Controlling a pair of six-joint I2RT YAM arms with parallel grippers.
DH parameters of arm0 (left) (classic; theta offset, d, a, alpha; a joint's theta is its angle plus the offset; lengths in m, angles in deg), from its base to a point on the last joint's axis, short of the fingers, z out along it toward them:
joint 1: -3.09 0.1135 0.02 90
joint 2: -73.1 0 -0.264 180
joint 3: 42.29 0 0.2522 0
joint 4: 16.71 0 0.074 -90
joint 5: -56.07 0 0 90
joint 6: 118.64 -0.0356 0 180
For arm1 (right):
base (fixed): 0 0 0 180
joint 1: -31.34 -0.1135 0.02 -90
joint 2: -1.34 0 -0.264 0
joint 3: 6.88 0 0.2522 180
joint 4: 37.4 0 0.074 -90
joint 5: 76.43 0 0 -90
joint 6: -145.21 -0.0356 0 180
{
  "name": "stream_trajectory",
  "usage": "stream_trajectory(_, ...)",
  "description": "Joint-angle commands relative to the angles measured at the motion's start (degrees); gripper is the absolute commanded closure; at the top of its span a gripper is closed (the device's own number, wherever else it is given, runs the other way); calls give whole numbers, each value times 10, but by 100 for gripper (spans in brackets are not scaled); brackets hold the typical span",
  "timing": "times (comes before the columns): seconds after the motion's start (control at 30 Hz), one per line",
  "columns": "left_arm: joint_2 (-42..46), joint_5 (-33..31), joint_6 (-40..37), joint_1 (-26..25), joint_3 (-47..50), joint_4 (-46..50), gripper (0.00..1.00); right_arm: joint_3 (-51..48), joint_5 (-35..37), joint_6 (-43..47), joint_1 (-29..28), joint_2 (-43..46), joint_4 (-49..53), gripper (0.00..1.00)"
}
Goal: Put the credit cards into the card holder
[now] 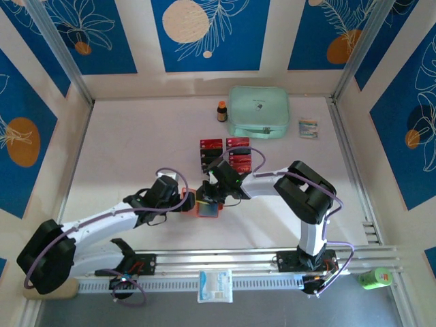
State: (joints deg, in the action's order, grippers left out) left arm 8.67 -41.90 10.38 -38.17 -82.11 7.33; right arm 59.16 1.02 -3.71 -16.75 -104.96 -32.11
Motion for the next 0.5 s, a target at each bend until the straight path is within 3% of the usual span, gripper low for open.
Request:
stream_trajectory(0.0, -15, 1, 13, 4, 24, -12, 4, 5, -14, 16, 11, 26, 17, 87)
stream_trajectory(0.23, -29, -1, 13, 2, 40, -30, 4, 46, 5, 81, 55, 63, 100, 84)
stream_trajectory(0.47, -35, -1, 10, 2, 39, -36, 4, 177, 57, 177, 59, 16, 227, 84)
